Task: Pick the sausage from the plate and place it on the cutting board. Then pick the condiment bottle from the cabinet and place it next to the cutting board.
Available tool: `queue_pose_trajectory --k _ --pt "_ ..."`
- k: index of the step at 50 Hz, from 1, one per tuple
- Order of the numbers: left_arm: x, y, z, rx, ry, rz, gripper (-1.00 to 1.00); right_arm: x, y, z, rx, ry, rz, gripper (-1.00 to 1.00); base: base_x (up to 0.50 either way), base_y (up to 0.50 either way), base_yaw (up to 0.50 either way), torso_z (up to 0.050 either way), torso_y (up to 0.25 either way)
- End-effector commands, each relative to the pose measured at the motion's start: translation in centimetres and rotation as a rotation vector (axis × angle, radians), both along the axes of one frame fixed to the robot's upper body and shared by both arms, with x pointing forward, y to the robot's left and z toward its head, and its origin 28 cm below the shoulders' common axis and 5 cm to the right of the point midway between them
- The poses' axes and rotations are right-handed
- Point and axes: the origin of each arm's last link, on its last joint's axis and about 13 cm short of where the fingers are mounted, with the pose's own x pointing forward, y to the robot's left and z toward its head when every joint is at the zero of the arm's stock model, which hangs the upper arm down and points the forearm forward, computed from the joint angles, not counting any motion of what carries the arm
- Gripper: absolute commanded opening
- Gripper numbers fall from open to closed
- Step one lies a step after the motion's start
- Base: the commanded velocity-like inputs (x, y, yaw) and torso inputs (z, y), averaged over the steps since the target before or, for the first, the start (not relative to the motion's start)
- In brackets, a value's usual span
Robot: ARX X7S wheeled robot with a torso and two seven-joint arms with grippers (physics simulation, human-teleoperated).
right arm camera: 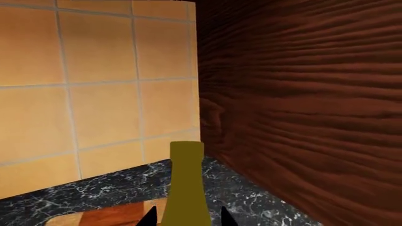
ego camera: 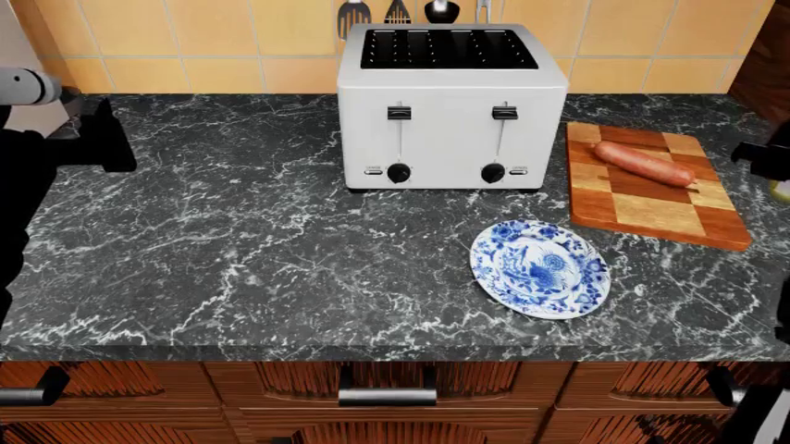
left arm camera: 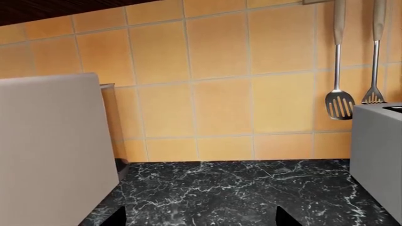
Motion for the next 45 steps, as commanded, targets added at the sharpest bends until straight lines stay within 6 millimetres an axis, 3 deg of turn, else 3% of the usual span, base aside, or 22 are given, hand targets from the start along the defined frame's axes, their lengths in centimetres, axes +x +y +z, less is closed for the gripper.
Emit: queue_pose_trajectory --k 1,17,45 --pt "-0.1 0.0 -0.1 -0.002 0.001 -0.001 1.0 -0.6 -0.2 -0.9 -0.01 0.001 -0.032 -1.0 0.0 0.0 0.0 0.0 0.0" --pt "-0.1 0.1 0.0 -0.005 0.0 0.0 1.0 -1.6 -0.6 -2.4 -0.039 -0.024 -0.124 -1.0 0.0 0.0 0.0 0.0 0.0" --pt "-0.3 0.3 -0.3 -0.011 0.0 0.01 1.0 -1.2 -0.1 -4.2 0.003 -0.029 -0.139 -1.0 0.0 0.0 0.0 0.0 0.0"
